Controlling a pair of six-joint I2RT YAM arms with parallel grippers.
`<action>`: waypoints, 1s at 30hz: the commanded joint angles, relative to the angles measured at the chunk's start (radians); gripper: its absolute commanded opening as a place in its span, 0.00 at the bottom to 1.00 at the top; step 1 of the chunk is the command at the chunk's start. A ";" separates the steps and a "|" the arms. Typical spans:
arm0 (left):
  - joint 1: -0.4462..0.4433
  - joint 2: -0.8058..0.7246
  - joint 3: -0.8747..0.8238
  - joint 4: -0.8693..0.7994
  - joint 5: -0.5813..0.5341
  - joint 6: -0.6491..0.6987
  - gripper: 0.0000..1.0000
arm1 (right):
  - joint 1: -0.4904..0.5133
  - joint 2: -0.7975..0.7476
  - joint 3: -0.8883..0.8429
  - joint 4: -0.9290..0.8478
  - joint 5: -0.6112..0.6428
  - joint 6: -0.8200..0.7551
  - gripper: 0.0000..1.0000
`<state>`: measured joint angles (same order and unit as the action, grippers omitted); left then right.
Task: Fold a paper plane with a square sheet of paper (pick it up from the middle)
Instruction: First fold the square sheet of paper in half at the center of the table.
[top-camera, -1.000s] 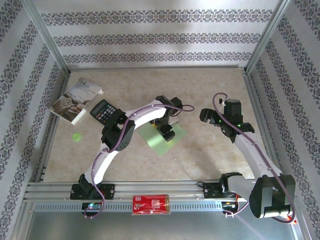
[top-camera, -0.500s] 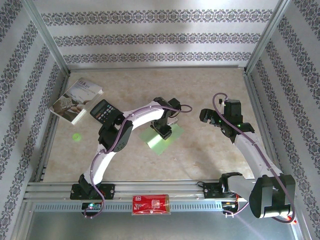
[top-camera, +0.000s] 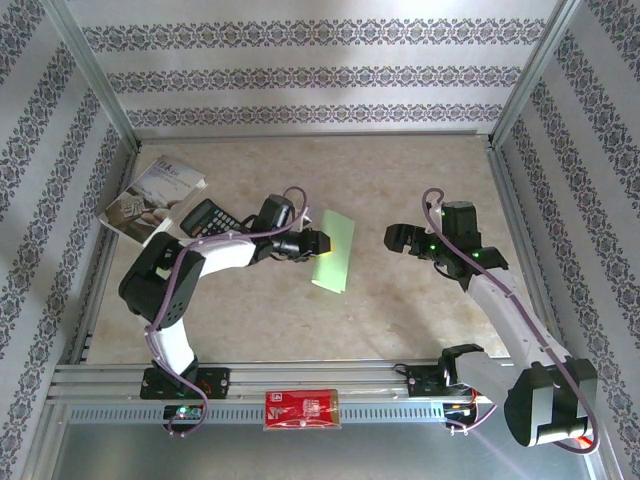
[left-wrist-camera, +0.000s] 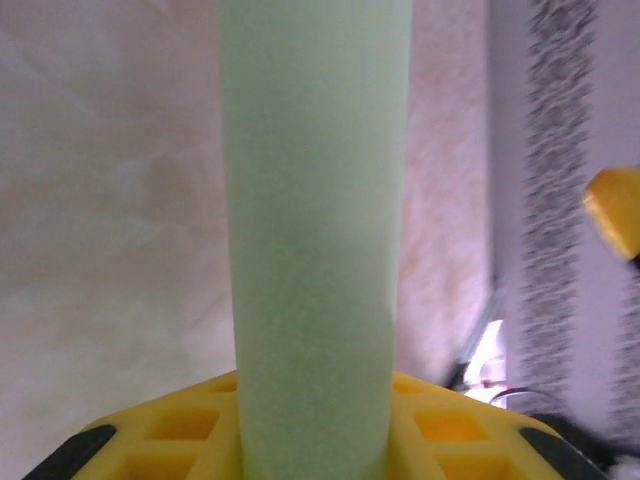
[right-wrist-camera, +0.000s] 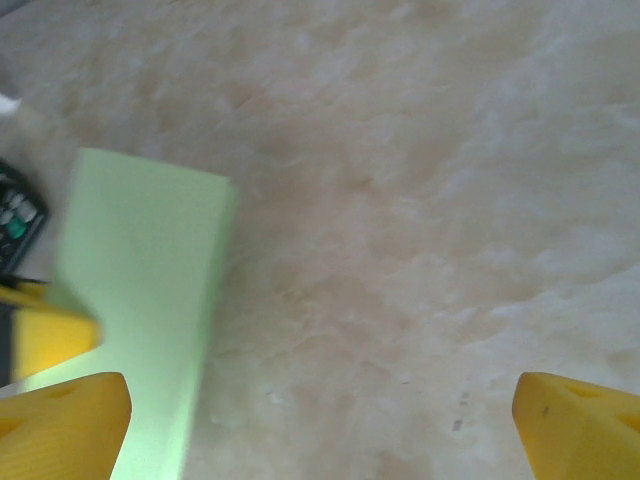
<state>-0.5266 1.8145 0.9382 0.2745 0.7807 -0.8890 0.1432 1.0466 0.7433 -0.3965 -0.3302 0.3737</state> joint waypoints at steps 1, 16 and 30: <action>-0.013 0.096 -0.081 0.507 0.085 -0.358 0.30 | 0.034 0.029 0.030 -0.021 -0.116 0.026 0.98; -0.014 0.080 -0.043 -0.078 -0.059 0.006 0.31 | 0.239 0.284 0.030 0.145 -0.147 0.103 0.89; -0.015 0.054 0.023 -0.412 -0.223 0.221 0.39 | 0.306 0.460 0.048 0.307 -0.135 0.185 0.62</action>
<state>-0.5434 1.8744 0.9722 0.0078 0.6468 -0.7364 0.4271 1.4742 0.7593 -0.1509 -0.4610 0.5297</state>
